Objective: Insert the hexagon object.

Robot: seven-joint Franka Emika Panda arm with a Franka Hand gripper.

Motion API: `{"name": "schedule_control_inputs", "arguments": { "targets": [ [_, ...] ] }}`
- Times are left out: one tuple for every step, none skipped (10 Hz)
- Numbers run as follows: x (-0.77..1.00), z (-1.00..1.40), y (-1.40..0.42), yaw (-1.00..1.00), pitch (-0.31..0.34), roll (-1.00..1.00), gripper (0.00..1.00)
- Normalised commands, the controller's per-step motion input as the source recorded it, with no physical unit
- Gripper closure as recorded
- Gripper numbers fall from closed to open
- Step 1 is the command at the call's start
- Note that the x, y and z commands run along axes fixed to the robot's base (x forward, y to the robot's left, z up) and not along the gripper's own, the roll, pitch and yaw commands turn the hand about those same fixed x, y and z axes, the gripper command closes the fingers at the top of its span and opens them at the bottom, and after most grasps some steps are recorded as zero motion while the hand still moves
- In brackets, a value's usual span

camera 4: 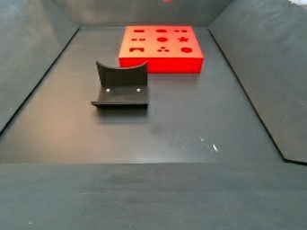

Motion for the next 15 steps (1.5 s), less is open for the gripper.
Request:
{"name": "schedule_control_inputs", "arguments": {
  "targets": [
    [0.0, -0.08, 0.23, -0.01, 0.0, 0.0, 1.0],
    [-0.06, -0.22, 0.52, -0.11, -0.01, 0.02, 1.0],
    [-0.13, -0.27, 0.62, -0.14, -0.036, 0.0, 1.0],
    [-0.16, -0.28, 0.64, -0.15, -0.057, 0.0, 1.0],
    [-0.27, -0.3, 0.65, -0.13, -0.111, 0.01, 1.0],
    [-0.37, -0.34, 0.62, -0.17, -0.157, 0.05, 1.0],
    [-0.4, -0.39, 0.51, -0.18, -0.203, 0.11, 1.0],
    [-0.39, -0.48, 0.34, -0.15, -0.276, 0.16, 1.0],
    [-0.28, -0.42, 0.19, -0.13, -0.269, 0.19, 1.0],
    [-0.11, -0.27, 0.1, -0.13, -0.236, 0.13, 1.0],
    [0.0, -0.13, 0.07, -0.12, -0.133, 0.06, 1.0],
    [0.0, -0.17, 0.06, -0.14, -0.029, 0.17, 1.0],
    [-0.04, -0.2, 0.0, -0.16, 0.007, 0.21, 1.0],
    [-0.14, -0.18, 0.0, -0.14, 0.027, 0.16, 1.0],
    [-0.1, -0.25, 0.0, -0.11, 0.0, 0.05, 1.0]
  ]
}}
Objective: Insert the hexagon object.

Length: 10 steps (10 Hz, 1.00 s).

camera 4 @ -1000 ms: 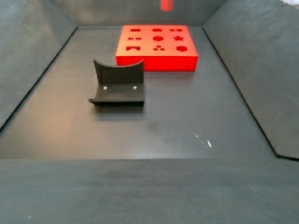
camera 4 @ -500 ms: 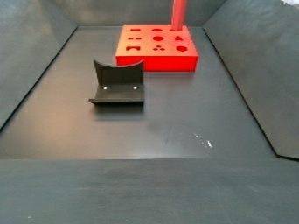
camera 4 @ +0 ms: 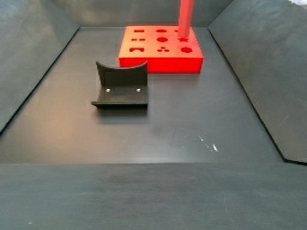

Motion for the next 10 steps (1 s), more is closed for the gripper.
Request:
{"name": "schedule_control_inputs", "arguments": {
  "targets": [
    [-0.01, -0.27, 0.0, -0.06, -0.079, 0.0, 1.0],
    [0.0, -0.23, 0.01, -0.03, -0.07, 0.0, 1.0],
    [0.0, -0.25, 0.07, 0.0, -0.09, 0.0, 1.0],
    [0.0, -0.25, 0.13, 0.0, -0.12, -0.1, 1.0],
    [0.0, -0.15, 0.16, 0.0, -0.08, -0.07, 1.0],
    [-0.01, -0.15, 0.17, 0.0, -0.069, -0.06, 1.0],
    [0.0, -0.18, 0.15, 0.0, -0.099, -0.09, 1.0],
    [0.0, -0.17, 0.11, 0.0, -0.1, -0.07, 1.0],
    [0.0, -0.16, 0.04, 0.0, -0.097, -0.02, 1.0],
    [0.0, -0.13, 0.0, 0.0, -0.074, 0.0, 1.0]
  ]
}}
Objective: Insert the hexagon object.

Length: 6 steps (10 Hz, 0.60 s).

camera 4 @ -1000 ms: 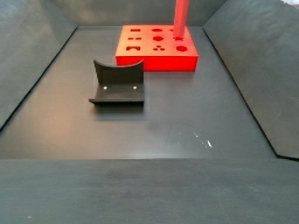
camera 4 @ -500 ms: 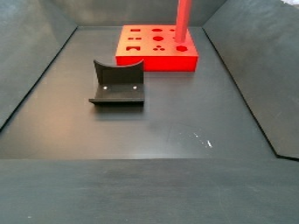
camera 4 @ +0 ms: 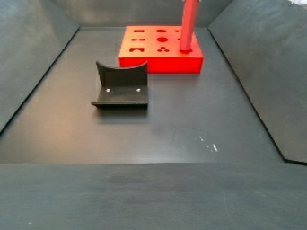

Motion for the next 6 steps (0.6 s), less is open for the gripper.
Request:
{"name": "schedule_control_inputs", "arguments": {
  "targets": [
    [0.0, -0.11, 0.0, 0.0, -0.066, 0.0, 1.0],
    [-0.09, -0.04, -0.01, 0.0, -0.051, 0.0, 1.0],
    [-0.12, -0.07, 0.0, 0.0, -0.063, 0.0, 1.0],
    [-0.12, -0.09, 0.0, 0.0, -0.071, 0.0, 1.0],
    [-0.08, -0.04, 0.0, 0.0, -0.057, -0.01, 1.0],
    [0.0, -0.04, -0.03, 0.0, -0.04, 0.0, 1.0]
  ]
}}
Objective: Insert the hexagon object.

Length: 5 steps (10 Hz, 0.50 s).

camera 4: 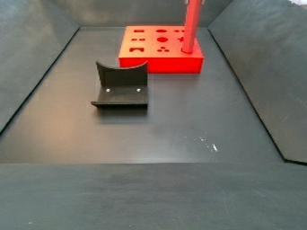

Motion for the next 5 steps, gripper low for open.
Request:
{"name": "schedule_control_inputs", "arguments": {
  "targets": [
    [0.05, -0.07, -0.06, 0.03, -0.02, 0.0, 1.0],
    [0.1, -0.07, -0.08, 0.04, -0.009, 0.01, 1.0],
    [0.1, -0.09, -0.06, 0.03, -0.006, 0.02, 1.0],
    [0.06, -0.12, -0.04, 0.02, -0.014, 0.02, 1.0],
    [0.06, -0.13, -0.03, 0.02, -0.019, 0.02, 1.0]
  ]
}}
